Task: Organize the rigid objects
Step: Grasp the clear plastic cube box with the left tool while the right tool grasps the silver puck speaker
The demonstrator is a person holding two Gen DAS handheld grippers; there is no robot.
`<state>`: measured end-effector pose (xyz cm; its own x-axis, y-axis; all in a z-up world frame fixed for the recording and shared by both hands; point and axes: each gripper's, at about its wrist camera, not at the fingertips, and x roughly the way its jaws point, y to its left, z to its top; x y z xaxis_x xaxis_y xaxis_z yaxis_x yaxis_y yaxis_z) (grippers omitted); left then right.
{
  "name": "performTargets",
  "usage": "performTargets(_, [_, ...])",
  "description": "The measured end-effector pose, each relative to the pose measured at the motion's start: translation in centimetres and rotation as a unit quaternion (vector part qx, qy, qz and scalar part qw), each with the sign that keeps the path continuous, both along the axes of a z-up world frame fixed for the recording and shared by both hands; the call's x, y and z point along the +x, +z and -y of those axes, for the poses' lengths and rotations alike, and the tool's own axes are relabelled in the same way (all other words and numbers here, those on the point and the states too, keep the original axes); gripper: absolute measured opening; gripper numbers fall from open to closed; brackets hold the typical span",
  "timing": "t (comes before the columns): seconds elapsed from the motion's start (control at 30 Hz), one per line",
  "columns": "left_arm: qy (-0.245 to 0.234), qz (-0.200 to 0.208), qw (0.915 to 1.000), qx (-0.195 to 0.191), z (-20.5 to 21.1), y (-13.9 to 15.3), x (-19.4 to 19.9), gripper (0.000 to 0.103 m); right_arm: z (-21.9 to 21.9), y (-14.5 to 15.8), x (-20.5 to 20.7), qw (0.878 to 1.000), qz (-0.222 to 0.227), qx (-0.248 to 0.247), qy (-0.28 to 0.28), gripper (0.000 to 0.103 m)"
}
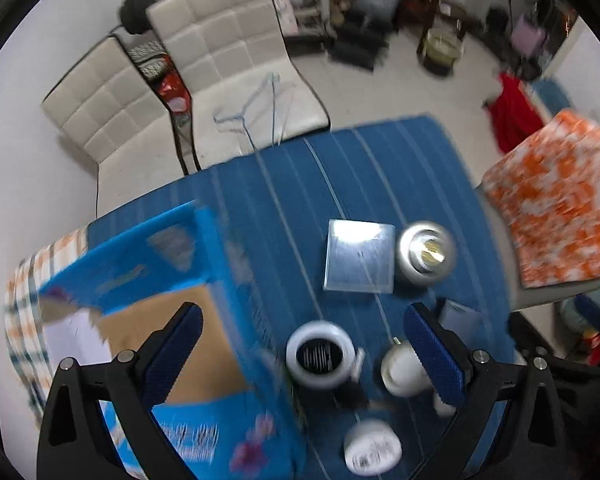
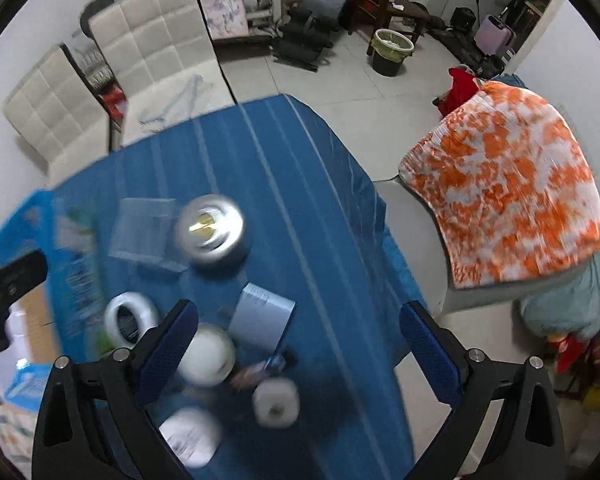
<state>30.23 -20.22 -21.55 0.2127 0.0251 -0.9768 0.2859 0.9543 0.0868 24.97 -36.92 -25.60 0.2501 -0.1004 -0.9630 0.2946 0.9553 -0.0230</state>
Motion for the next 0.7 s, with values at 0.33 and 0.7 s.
performTargets(0.33, [-0.019,-0.074,0.9969,0.015,4.3,-8.1,4.8,0.086,3.6,-6.5,3.5,0.999,-0.041,0.018,-0.01,0.099])
performTargets(0.7, [0.001,-0.087,0.9961,0.013,2.5,-8.8,5.8,0.062,0.9,-6.9,4.7,0.996,-0.048,0.064,0.045,0.099])
